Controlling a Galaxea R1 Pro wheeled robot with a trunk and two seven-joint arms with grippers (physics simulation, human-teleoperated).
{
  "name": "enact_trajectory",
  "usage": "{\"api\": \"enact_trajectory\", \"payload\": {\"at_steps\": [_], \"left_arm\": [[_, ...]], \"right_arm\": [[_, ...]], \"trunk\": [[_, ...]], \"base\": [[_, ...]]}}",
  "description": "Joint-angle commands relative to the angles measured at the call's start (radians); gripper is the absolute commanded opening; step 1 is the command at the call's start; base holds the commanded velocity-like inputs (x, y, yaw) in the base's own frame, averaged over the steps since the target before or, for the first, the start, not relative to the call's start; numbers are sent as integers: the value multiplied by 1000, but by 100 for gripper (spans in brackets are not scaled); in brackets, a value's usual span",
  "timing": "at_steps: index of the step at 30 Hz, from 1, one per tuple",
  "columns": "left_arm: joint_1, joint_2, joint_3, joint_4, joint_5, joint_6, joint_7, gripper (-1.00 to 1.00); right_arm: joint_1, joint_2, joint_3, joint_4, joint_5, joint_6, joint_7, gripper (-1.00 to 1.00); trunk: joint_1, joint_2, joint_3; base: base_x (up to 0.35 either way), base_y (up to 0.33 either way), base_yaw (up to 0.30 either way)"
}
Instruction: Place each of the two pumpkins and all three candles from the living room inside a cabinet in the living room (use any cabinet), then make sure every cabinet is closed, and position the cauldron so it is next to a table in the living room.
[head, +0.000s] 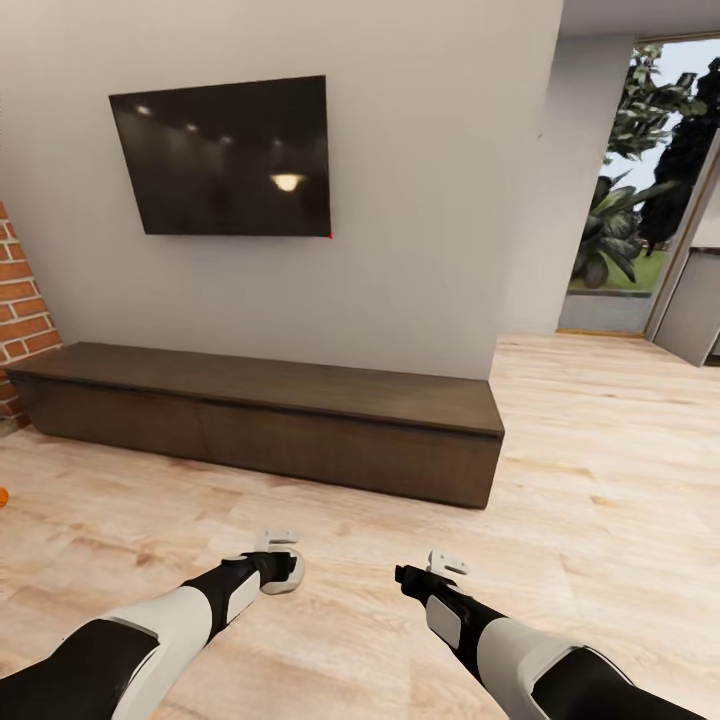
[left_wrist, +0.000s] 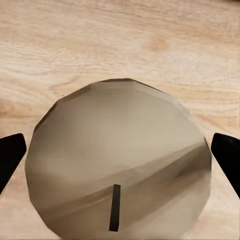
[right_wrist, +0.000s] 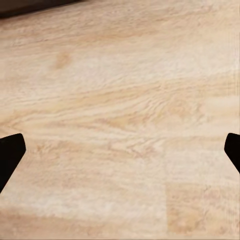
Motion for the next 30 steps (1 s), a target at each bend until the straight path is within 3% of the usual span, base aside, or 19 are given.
{"api": "enact_trajectory", "payload": {"at_steps": [1, 14, 20, 30], "left_arm": [[-1, 0, -8, 0, 10, 3, -1, -100], [-1, 0, -8, 0, 10, 3, -1, -100], [-1, 0, -8, 0, 10, 3, 0, -100], [-1, 0, -8, 0, 10, 2, -1, -100]], "right_arm": [[-1, 0, 8, 1, -8, -3, -4, 100], [-1, 0, 8, 1, -8, -4, -4, 100], [-1, 0, 8, 1, -8, -4, -4, 100], [-1, 0, 8, 1, -8, -4, -4, 100]], "trunk": [[0, 0, -1], [0, 0, -1], [0, 0, -1], [0, 0, -1]], "base": [[168, 288, 0], [166, 303, -16], [144, 241, -247], [50, 48, -279]]}}
